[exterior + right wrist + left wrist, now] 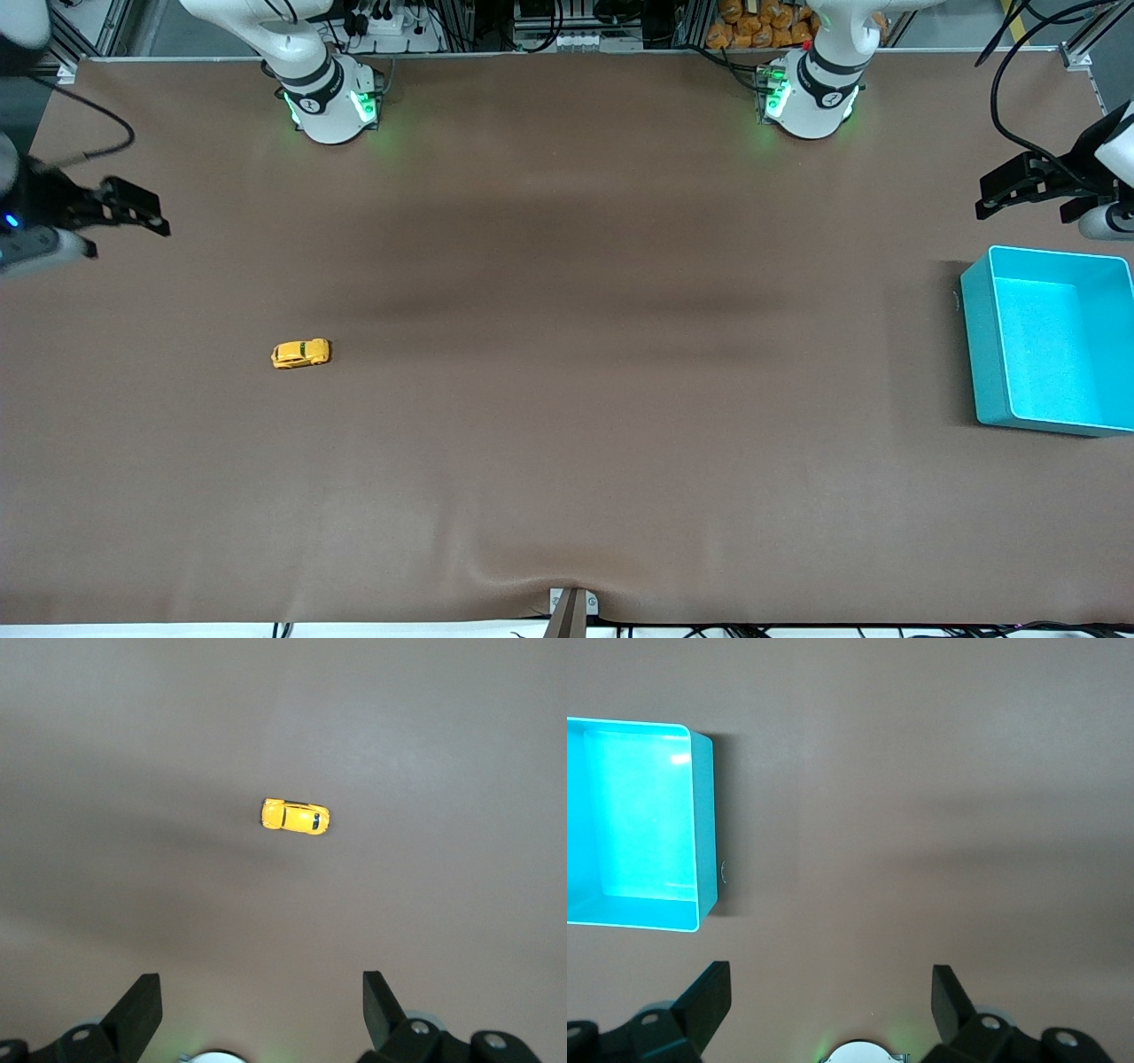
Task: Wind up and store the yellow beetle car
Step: 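Move the right gripper down over the yellow beetle car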
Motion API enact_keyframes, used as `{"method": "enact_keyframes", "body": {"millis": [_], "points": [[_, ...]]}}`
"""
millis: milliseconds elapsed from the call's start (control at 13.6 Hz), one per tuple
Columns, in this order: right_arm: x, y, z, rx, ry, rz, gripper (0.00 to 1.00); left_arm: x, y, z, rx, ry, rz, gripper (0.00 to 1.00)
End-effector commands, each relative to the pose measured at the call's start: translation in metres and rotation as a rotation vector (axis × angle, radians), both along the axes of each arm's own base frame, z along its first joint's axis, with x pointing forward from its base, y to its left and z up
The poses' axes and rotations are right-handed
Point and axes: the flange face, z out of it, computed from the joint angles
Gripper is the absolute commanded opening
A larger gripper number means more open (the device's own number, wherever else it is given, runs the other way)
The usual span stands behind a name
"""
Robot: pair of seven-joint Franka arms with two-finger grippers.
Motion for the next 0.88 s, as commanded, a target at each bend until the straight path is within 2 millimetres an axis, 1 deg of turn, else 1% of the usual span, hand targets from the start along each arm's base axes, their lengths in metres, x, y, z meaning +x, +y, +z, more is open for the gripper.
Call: {"method": "enact_keyframes", "body": {"millis": [0, 74, 221, 515, 589, 736, 809], "points": [[0.005, -0.008, -0.044, 0.016, 0.022, 0.169, 1.0, -0.002, 0.002, 0.004, 0.021, -0.003, 0.008, 1.0], [0.004, -0.008, -0.062, 0.024, 0.032, 0.213, 1.0, -0.002, 0.002, 0.004, 0.021, -0.003, 0.01, 1.0], [0.005, -0.001, -0.083, 0.036, 0.01, 0.322, 1.0, -0.002, 0.003, 0.003, 0.021, 0.0, 0.013, 1.0], [0.005, -0.001, -0.136, 0.06, -0.019, 0.569, 1.0, -0.002, 0.002, 0.004, 0.021, -0.002, 0.018, 1.0], [0.008, -0.002, -0.149, 0.06, -0.015, 0.604, 1.0, -0.002, 0.001, 0.004, 0.02, -0.002, 0.016, 1.0], [0.02, -0.002, -0.176, 0.057, -0.043, 0.742, 1.0, -0.002, 0.002, 0.004, 0.023, -0.002, 0.016, 1.0], [0.023, -0.003, -0.19, 0.051, -0.071, 0.805, 1.0, -0.002, 0.002, 0.003, 0.023, 0.0, 0.016, 1.0]]}}
